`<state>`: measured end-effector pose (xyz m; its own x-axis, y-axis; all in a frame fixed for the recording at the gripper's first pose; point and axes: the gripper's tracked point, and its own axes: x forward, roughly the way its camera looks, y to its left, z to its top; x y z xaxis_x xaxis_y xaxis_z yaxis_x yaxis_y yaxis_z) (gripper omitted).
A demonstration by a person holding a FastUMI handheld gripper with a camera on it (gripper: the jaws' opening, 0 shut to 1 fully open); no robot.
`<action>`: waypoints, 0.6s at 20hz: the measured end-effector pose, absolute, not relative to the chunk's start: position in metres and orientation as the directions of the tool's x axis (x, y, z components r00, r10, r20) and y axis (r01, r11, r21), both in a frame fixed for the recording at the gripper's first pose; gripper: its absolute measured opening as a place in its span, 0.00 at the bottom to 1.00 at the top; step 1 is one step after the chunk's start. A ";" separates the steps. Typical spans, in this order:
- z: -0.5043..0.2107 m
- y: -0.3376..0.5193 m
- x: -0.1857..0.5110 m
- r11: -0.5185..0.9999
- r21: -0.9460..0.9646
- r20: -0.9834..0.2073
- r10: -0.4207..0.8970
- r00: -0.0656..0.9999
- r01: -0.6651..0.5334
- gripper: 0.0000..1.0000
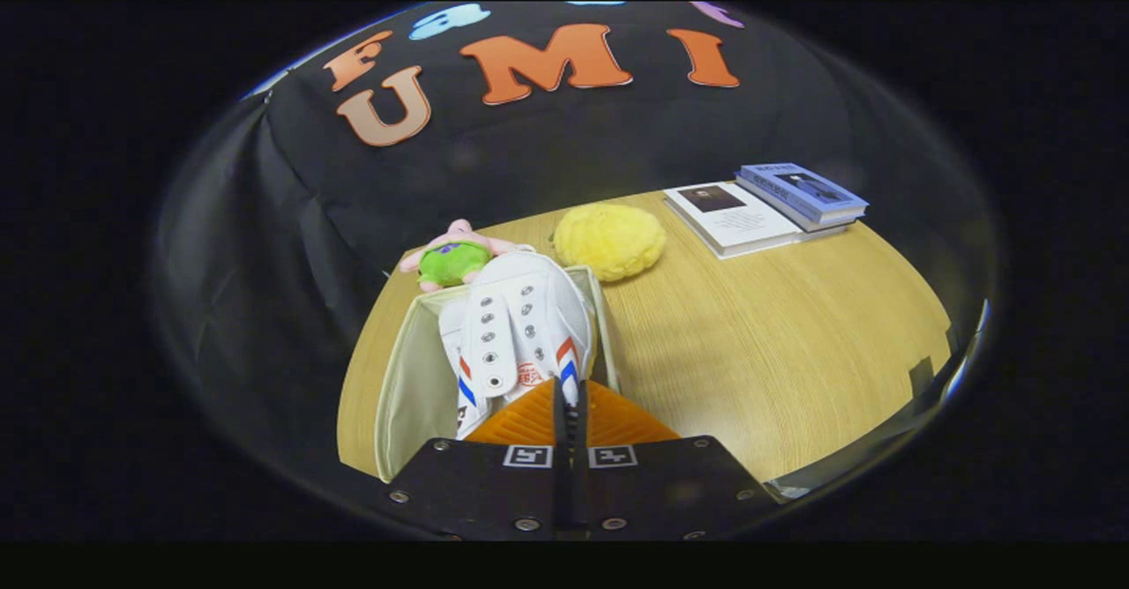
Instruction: Open the storage box then place both shoes into the box .Put the left shoe in first, then the right shoe, with the right side of both shoes facing outward in a uniform manner.
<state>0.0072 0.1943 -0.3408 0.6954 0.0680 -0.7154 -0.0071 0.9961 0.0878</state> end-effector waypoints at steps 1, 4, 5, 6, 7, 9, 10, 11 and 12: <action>-0.344 0.191 0.004 0.997 0.074 -0.725 0.054 0.687 -0.001 0.02; -0.344 0.194 0.003 0.997 0.072 -0.728 0.054 0.683 -0.003 0.04; -0.344 0.198 0.003 0.996 0.088 -0.731 0.075 0.678 -0.016 0.12; -0.335 0.202 0.006 0.994 0.106 -0.715 0.097 0.693 -0.030 0.18; -0.327 0.202 0.010 0.993 0.108 -0.697 0.103 0.709 -0.037 0.36; -0.309 0.198 0.016 0.993 0.115 -0.679 0.108 0.726 -0.040 0.70; -0.303 0.197 0.018 0.991 0.128 -0.673 0.115 0.730 -0.038 0.78; -0.295 0.194 0.021 0.991 0.126 -0.662 0.110 0.741 -0.036 0.94; -0.285 0.186 0.024 0.994 0.104 -0.650 0.090 0.755 -0.029 0.98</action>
